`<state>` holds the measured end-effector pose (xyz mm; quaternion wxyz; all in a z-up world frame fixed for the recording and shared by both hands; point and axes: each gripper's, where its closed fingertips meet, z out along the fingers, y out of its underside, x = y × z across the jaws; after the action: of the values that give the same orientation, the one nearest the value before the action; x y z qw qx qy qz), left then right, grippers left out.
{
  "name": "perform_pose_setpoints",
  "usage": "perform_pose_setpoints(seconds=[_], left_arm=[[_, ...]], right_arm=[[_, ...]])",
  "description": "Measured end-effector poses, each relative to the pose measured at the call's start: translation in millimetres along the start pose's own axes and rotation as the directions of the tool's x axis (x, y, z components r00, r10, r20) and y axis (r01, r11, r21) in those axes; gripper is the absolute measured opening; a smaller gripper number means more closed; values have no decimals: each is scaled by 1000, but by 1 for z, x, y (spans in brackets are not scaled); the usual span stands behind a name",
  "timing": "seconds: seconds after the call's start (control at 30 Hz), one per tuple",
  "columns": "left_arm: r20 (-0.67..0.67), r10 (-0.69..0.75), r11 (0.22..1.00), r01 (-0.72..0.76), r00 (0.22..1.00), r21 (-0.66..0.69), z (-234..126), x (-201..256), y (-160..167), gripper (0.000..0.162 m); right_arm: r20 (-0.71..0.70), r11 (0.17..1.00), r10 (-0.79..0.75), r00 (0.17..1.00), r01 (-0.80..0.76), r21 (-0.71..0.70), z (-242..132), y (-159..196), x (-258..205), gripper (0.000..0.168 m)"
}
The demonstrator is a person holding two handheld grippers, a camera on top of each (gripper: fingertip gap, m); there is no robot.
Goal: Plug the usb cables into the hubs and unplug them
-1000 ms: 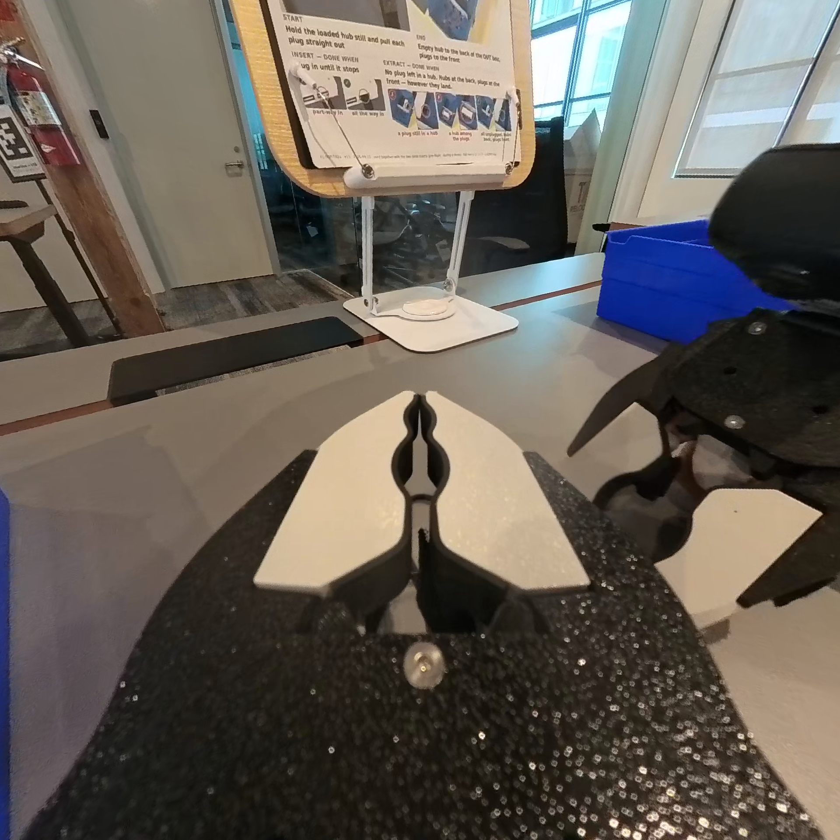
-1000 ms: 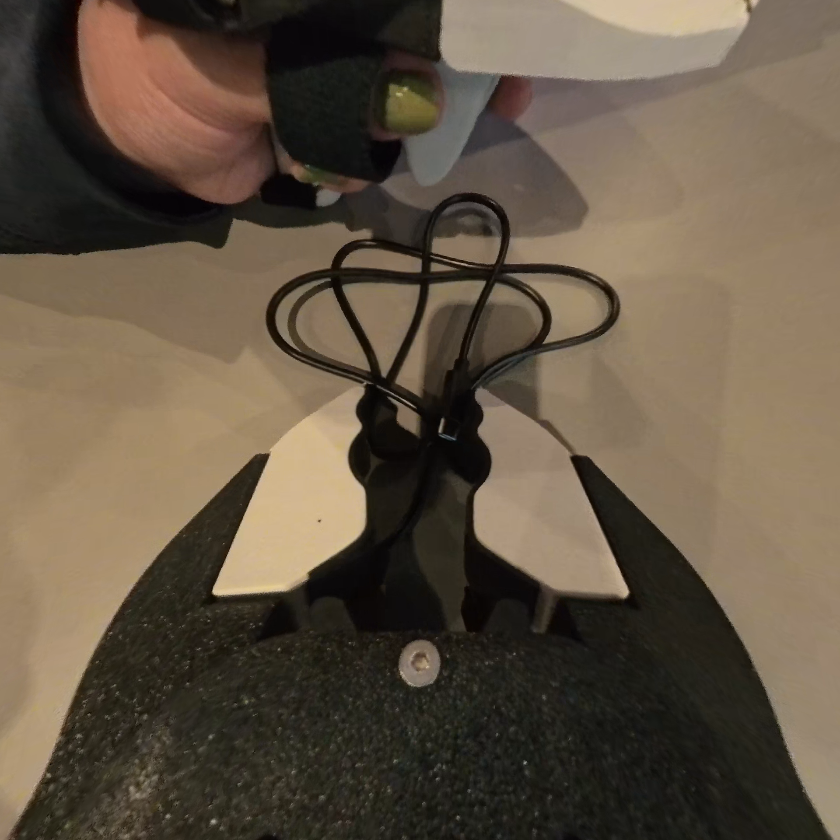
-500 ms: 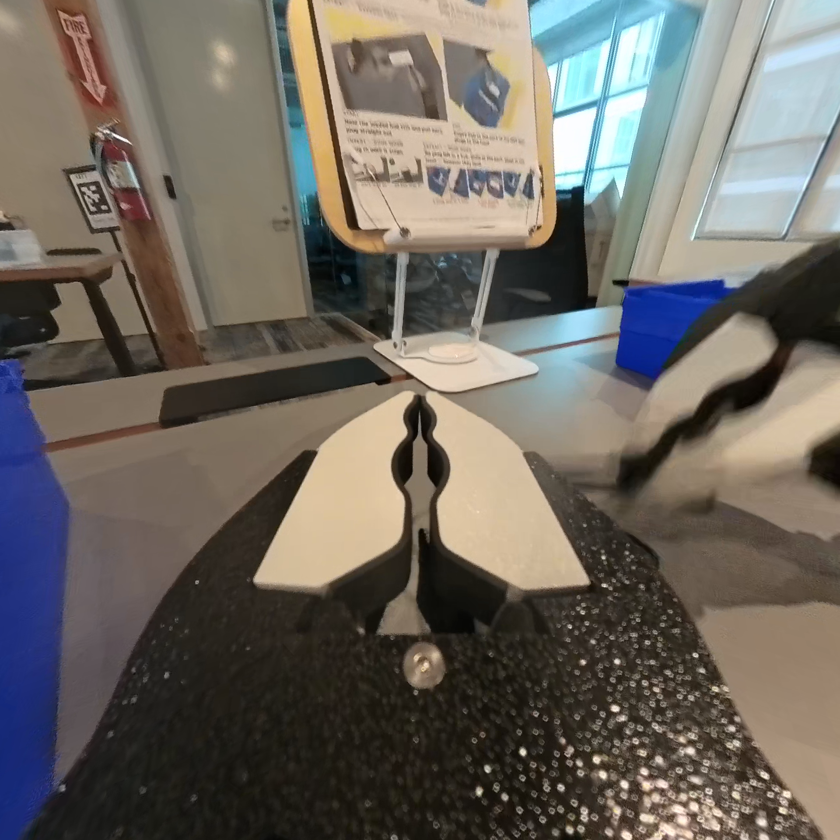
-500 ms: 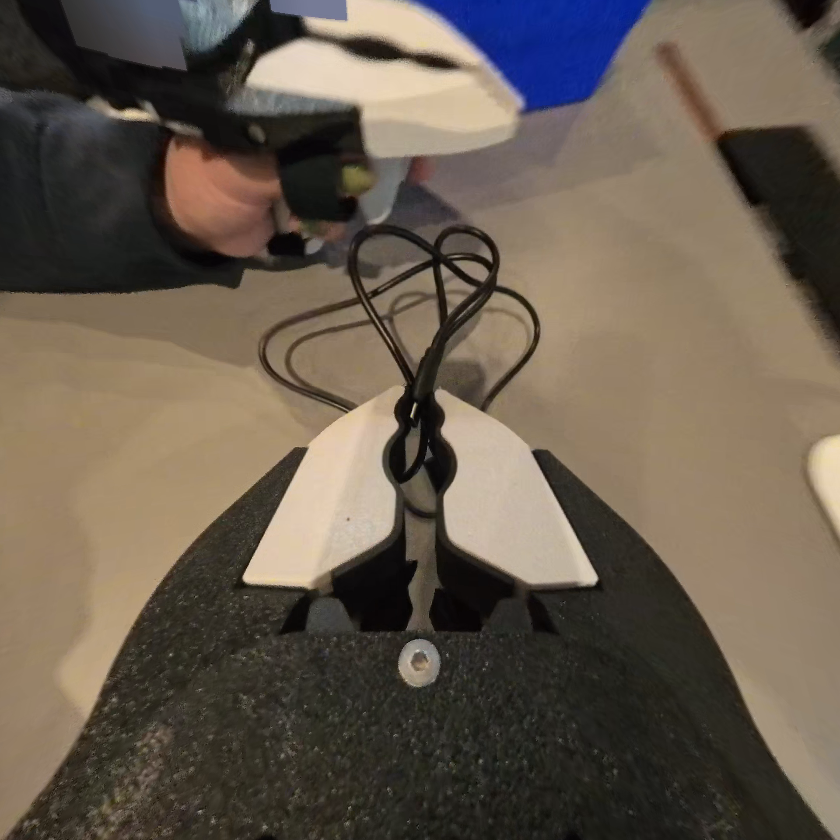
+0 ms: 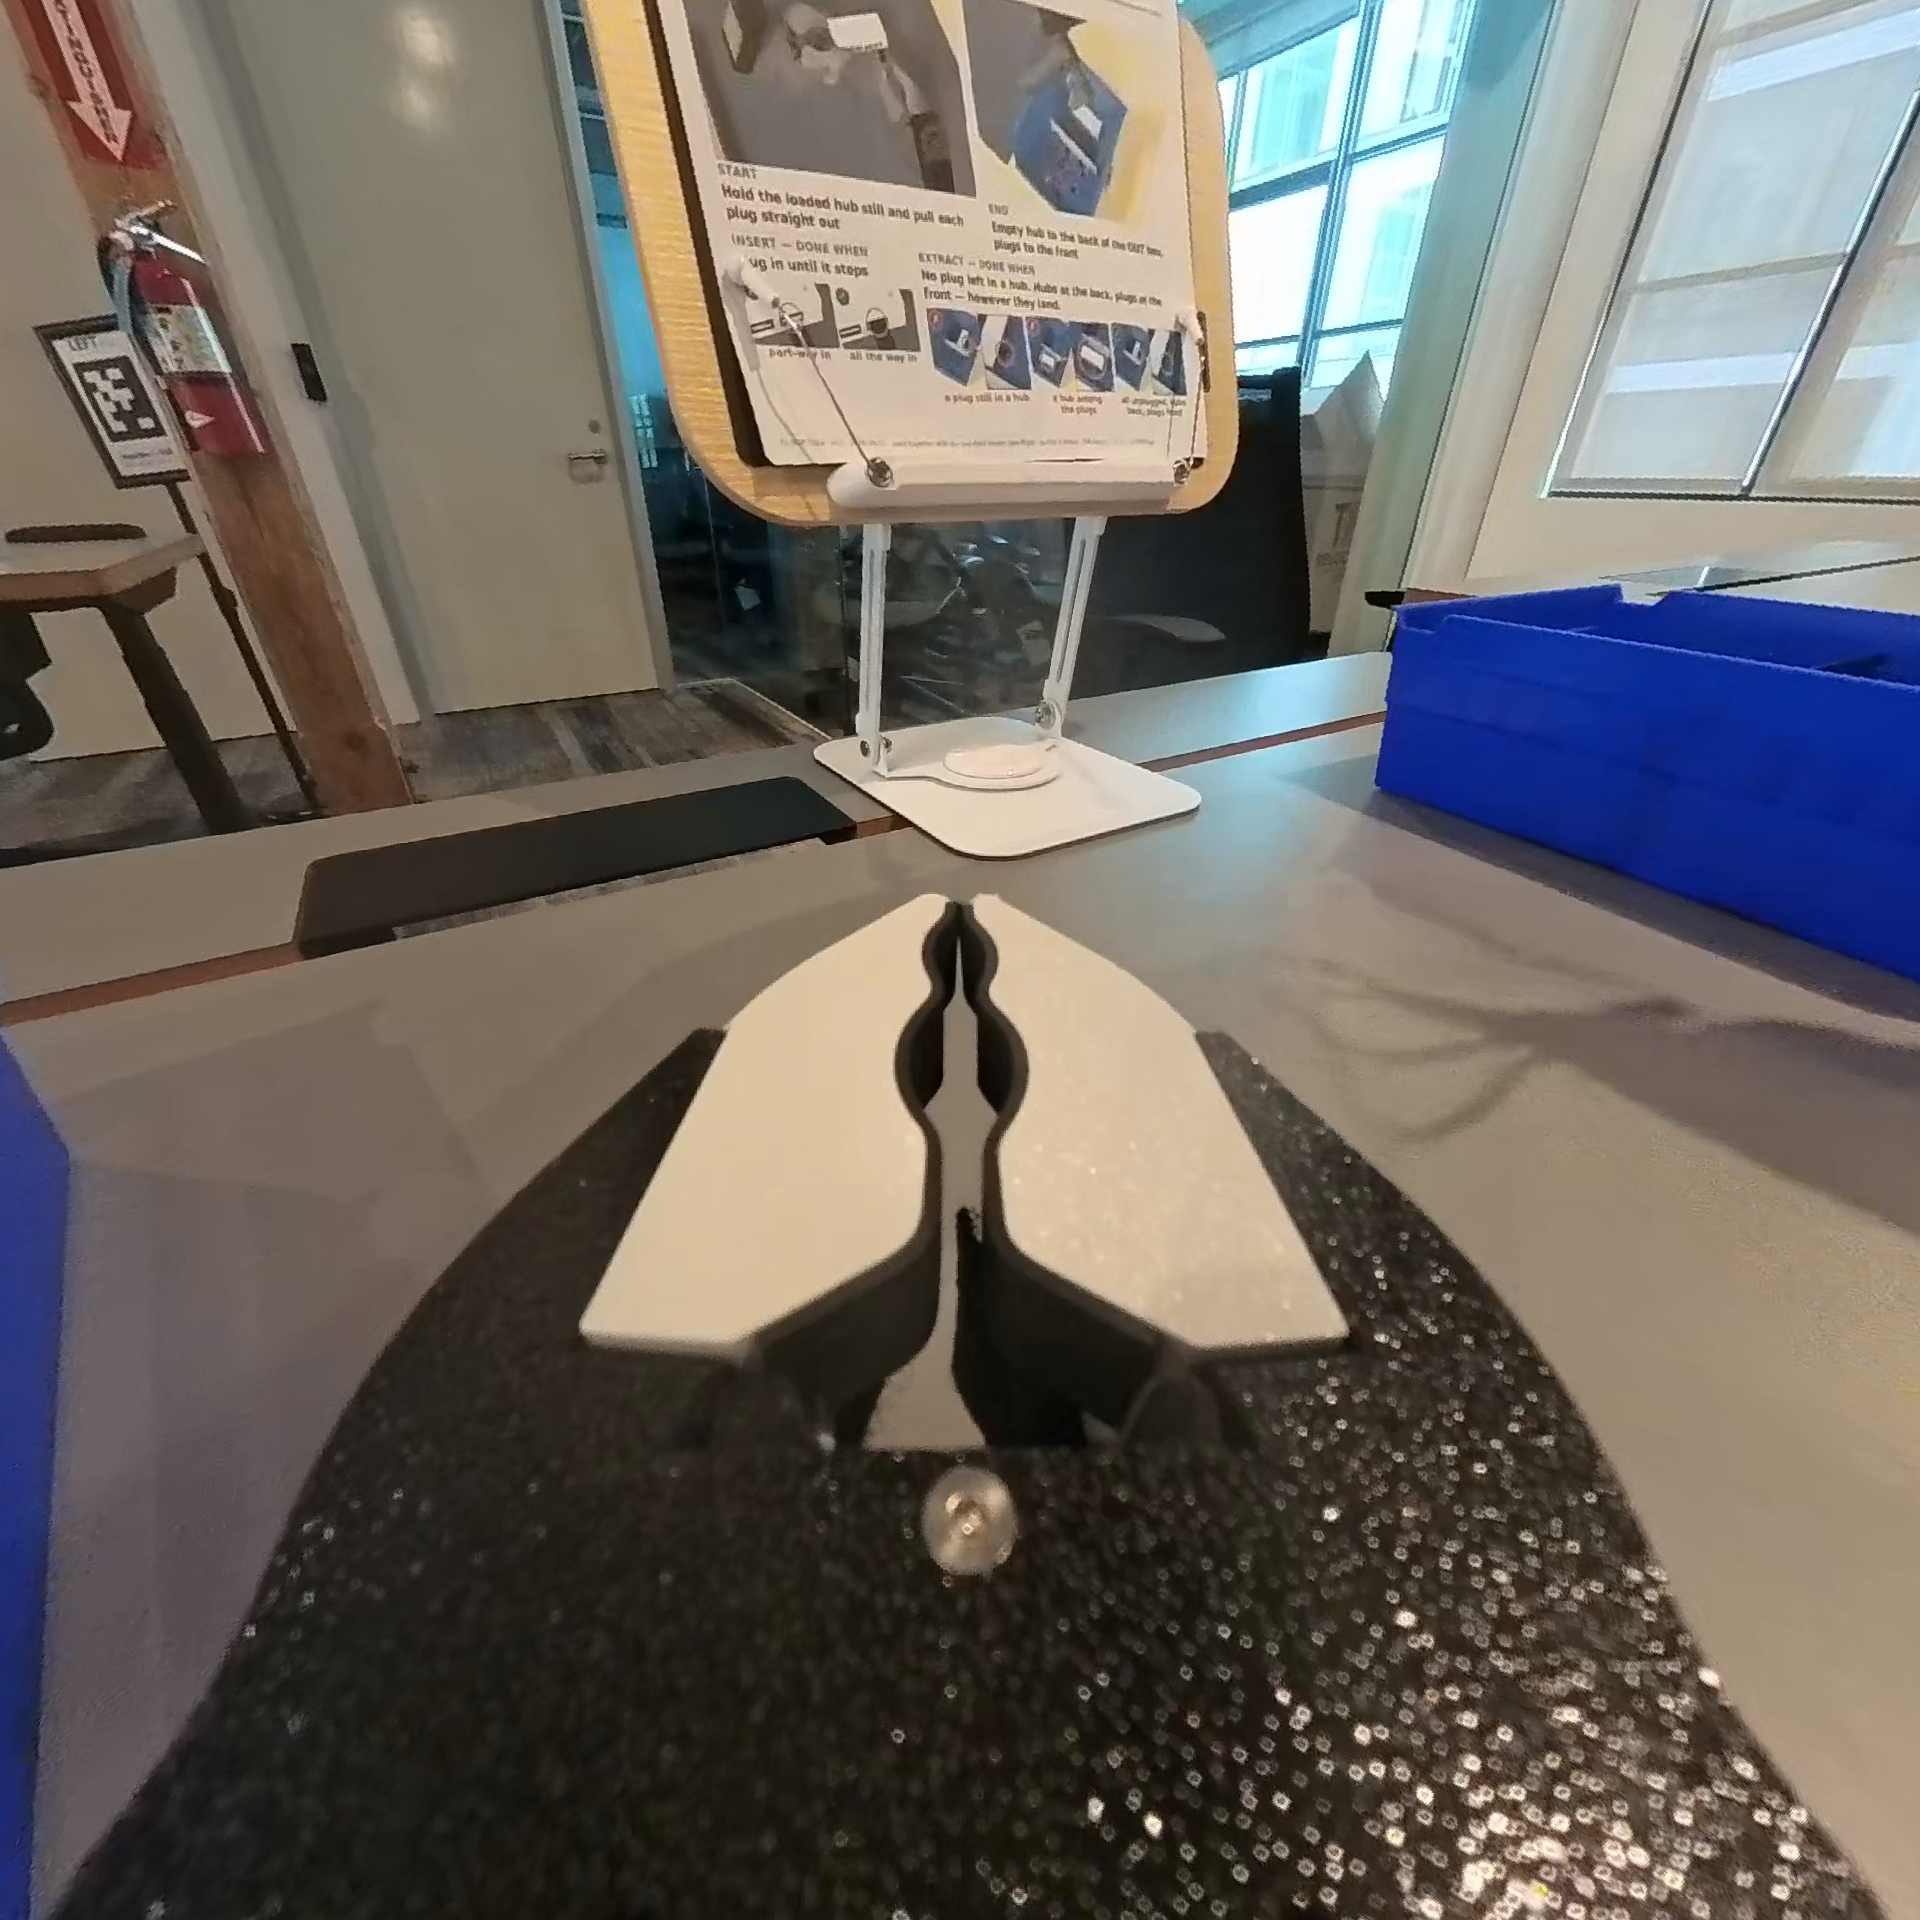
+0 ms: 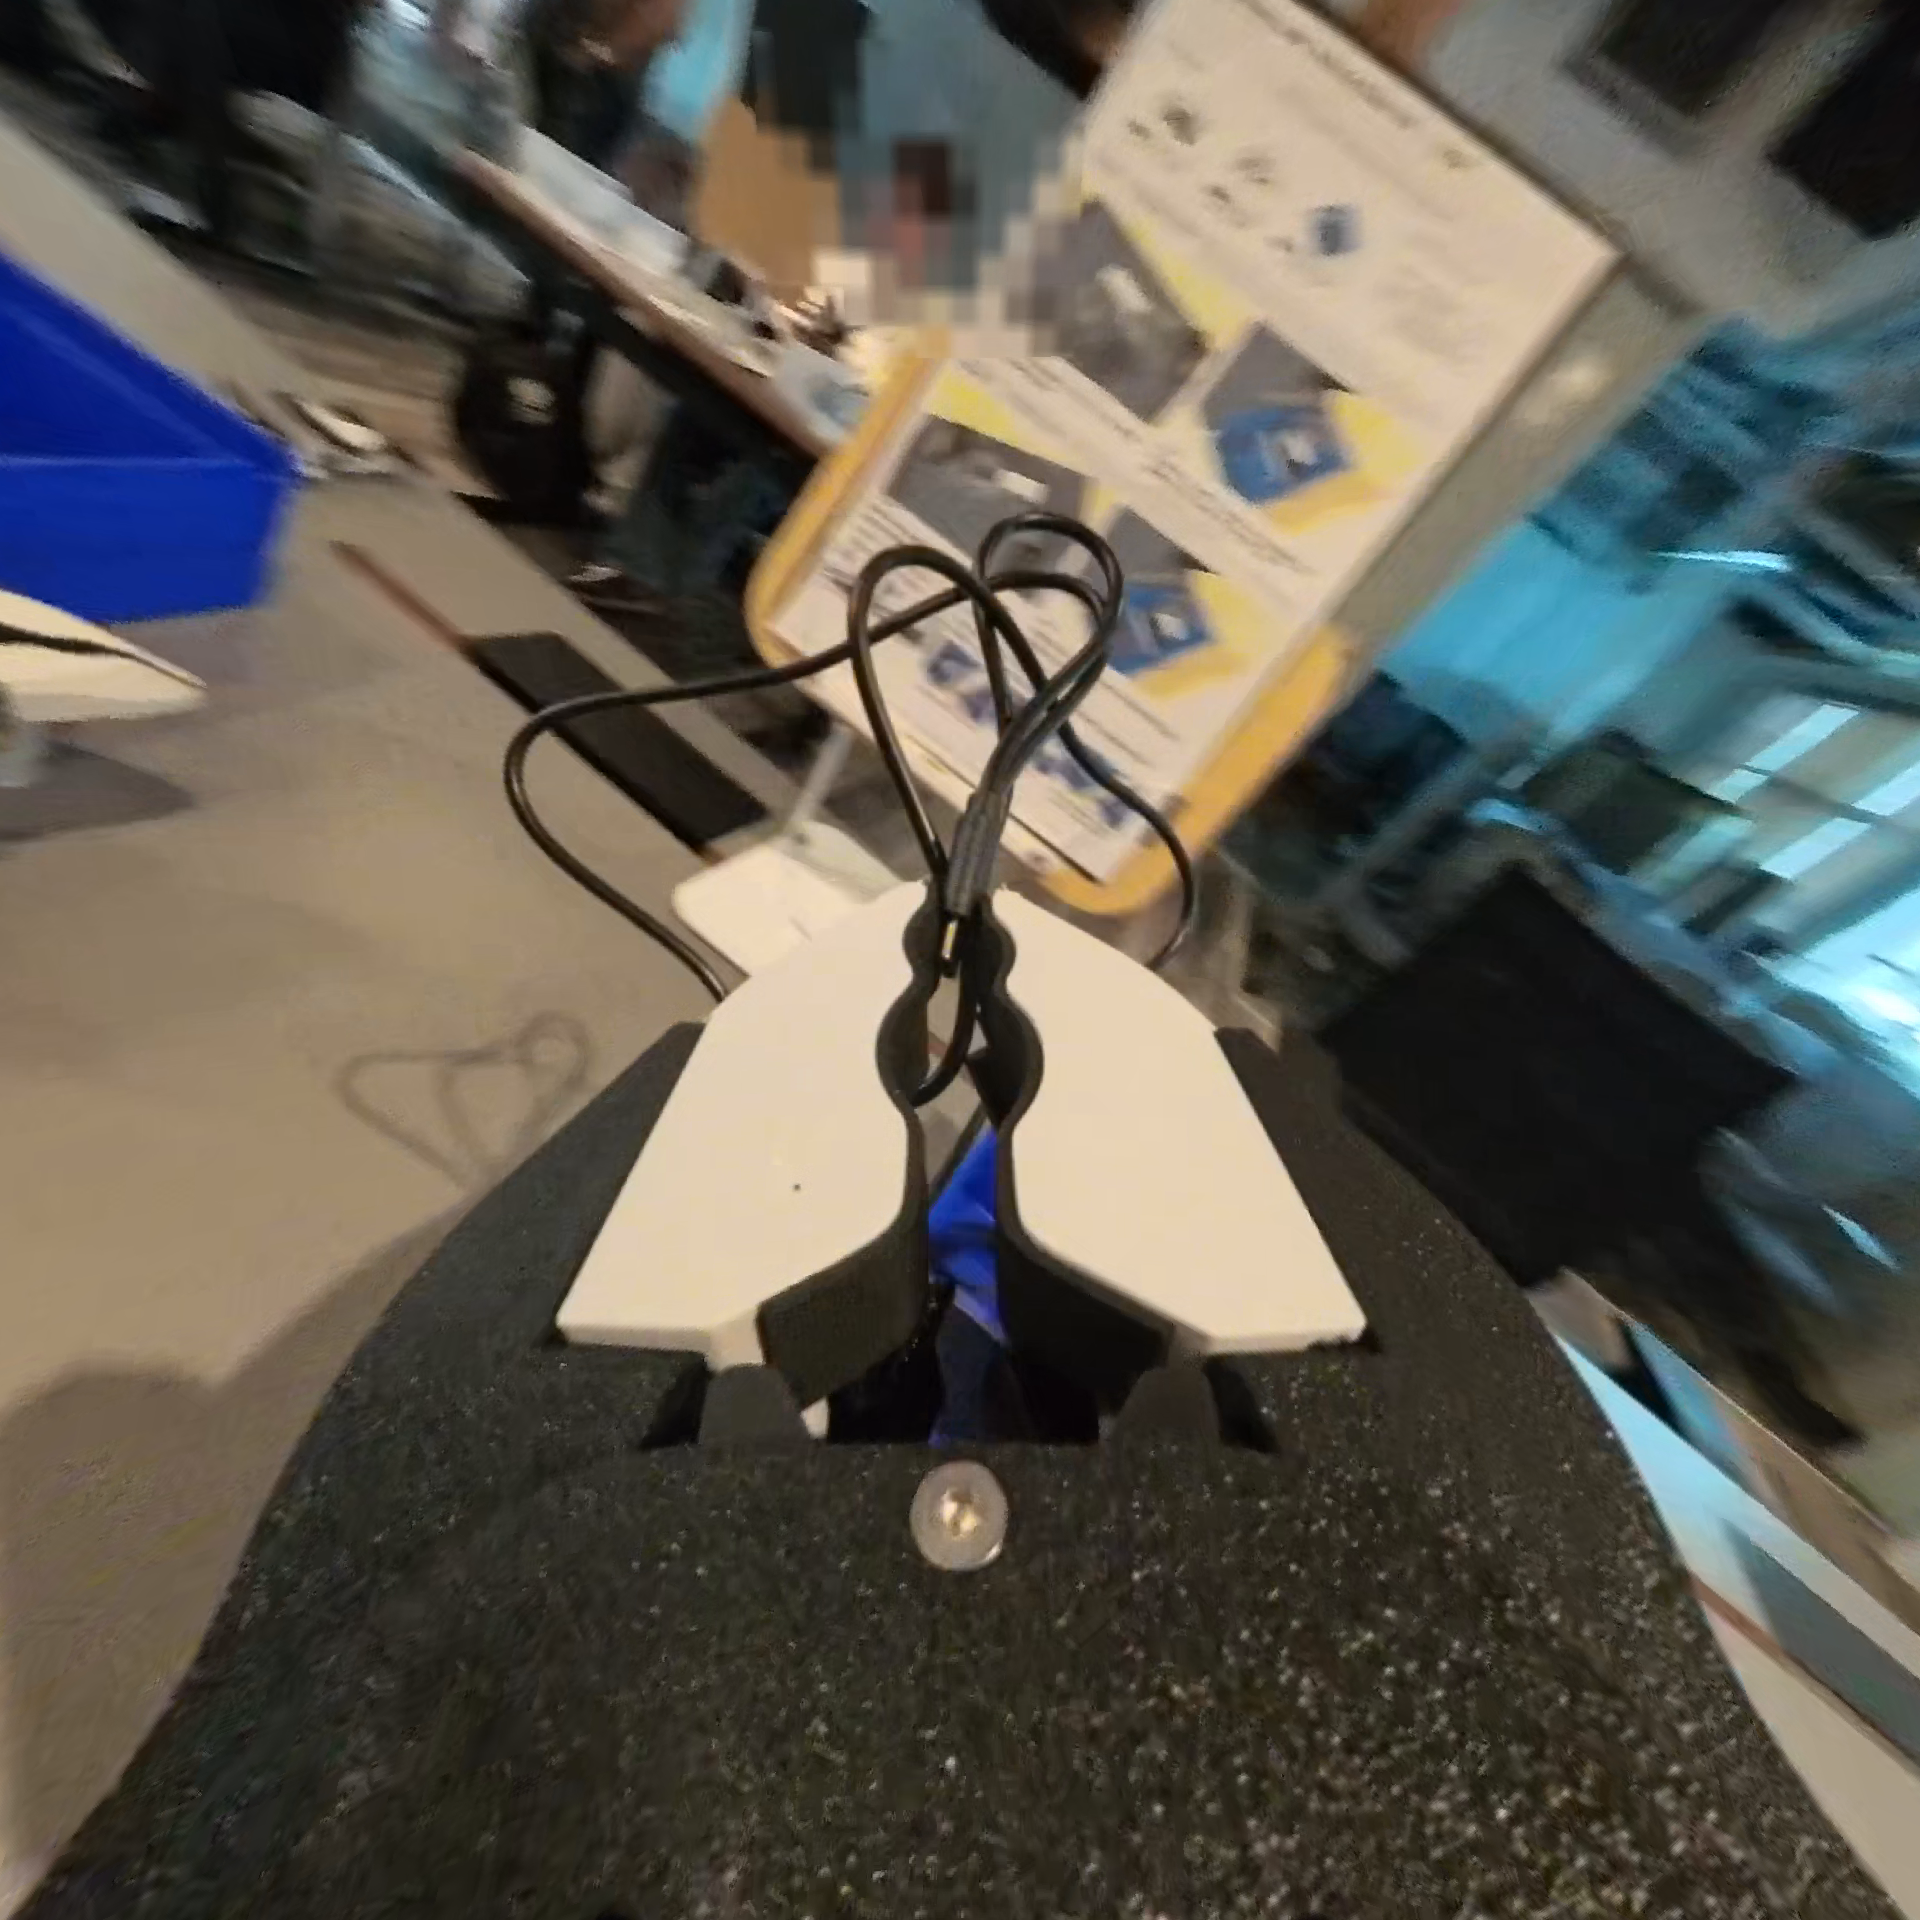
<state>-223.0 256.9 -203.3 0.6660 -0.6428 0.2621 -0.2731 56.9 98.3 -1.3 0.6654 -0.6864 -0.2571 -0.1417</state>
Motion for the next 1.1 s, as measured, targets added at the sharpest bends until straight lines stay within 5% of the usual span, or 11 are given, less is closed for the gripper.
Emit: perform_pose_setpoints(seconds=[0.13,0.3,0.43,0.6,0.8,1.1], left_arm=[[-9,25,1000,-25,1000,-3,1,4,0,0],[-23,71,997,-72,997,-4,1,10,1,0],[-31,100,995,-100,995,-4,1,14,1,0],[-28,97,995,-98,995,-8,2,13,2,0],[-32,76,997,-76,997,-4,2,12,1,0],[-48,81,997,-82,996,-10,2,14,2,0]], right_arm=[[-169,986,-55,984,27,-163,-39,34,41,6],[-144,878,-203,968,115,-465,-49,108,55,6],[81,643,-378,922,325,-693,-37,178,46,6],[425,451,-340,839,542,-709,-20,238,14,7],[503,603,-81,860,444,-663,8,260,-15,6],[468,526,167,868,323,-787,4,313,-10,8]])
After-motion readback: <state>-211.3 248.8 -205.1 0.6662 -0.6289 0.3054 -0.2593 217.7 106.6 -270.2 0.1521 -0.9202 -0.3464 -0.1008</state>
